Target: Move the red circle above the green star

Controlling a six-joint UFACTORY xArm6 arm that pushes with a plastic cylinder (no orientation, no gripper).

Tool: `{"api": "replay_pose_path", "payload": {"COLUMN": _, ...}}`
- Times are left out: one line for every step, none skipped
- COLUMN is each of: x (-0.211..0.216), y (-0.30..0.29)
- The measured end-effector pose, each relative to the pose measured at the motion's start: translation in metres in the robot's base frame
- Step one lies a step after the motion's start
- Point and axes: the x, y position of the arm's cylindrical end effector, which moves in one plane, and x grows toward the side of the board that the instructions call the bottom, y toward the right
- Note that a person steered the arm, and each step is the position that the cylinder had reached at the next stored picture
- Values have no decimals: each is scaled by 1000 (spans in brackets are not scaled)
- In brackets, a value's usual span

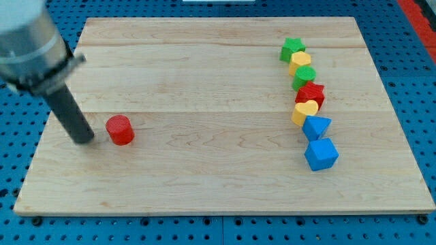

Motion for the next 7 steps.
{"api": "replay_pose_path", "payload": {"x": -11, "y": 72}}
{"api": "replay_pose_path", "payload": {"x": 4, "y": 3}}
{"api": "replay_pose_path", "payload": {"x": 69, "y": 68}}
{"api": "replay_pose_path", "payload": {"x": -9, "y": 93}}
{"api": "replay_pose_path", "payload": {"x": -104, "y": 86}}
{"api": "replay_pose_path", "payload": {"x": -86, "y": 86}}
{"api": "replay_pose_path", "payload": {"x": -46, "y": 53}}
